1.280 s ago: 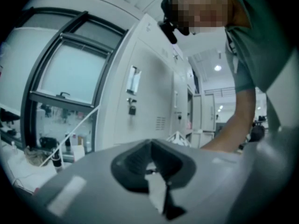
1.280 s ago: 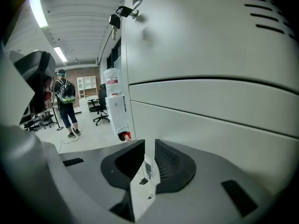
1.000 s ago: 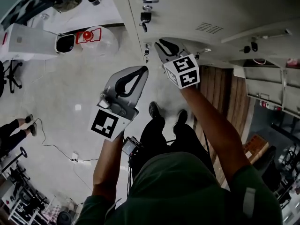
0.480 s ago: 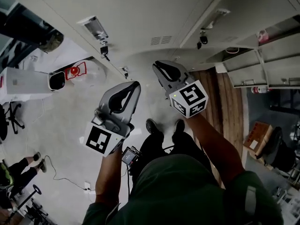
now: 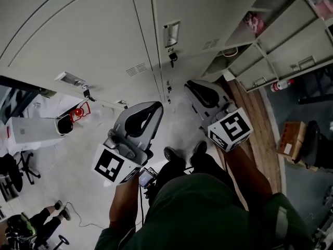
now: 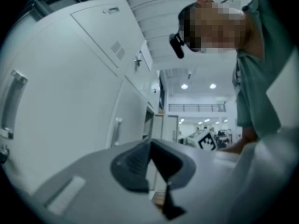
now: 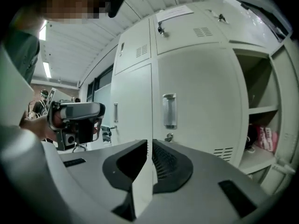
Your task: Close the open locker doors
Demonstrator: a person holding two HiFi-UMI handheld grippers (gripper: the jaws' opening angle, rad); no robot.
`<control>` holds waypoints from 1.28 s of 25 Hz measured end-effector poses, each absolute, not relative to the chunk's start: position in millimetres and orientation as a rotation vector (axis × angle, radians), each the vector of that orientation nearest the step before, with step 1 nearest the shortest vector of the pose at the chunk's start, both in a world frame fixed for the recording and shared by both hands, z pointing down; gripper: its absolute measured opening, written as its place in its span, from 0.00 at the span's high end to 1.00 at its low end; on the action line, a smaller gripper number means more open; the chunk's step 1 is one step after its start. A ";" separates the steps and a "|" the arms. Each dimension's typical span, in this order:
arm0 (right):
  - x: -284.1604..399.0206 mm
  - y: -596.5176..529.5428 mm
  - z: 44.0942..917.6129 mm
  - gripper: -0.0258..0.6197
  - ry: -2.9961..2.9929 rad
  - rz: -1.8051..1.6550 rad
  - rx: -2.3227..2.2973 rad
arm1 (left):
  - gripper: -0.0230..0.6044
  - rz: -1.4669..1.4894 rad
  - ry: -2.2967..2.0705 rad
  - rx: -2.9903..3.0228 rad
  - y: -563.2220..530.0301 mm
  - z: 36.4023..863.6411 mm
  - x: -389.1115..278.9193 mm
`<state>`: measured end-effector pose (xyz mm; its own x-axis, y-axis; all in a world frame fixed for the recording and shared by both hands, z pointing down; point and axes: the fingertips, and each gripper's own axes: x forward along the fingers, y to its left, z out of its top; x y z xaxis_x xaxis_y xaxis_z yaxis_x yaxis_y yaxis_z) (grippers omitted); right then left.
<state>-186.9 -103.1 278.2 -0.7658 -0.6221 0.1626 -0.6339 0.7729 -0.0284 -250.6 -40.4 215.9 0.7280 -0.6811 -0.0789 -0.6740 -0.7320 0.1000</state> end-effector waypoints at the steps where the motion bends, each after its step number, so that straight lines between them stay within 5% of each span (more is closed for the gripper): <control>1: -175.0 -102.7 270.4 0.91 -2.814 0.100 1.019 | 0.96 -0.165 -1.104 2.873 -42.2 211.2 -239.6; 32: 244.3 -122.8 200.6 0.91 -2.589 -0.063 1.472 | 0.96 -0.109 -0.644 3.120 -101.4 160.2 127.7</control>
<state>244.3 -122.8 200.6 -0.5015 -0.8568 0.1197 -0.8500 0.5138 0.1164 127.7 -101.4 160.2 0.9161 -0.3937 -0.0763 -0.3969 -0.9173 -0.0316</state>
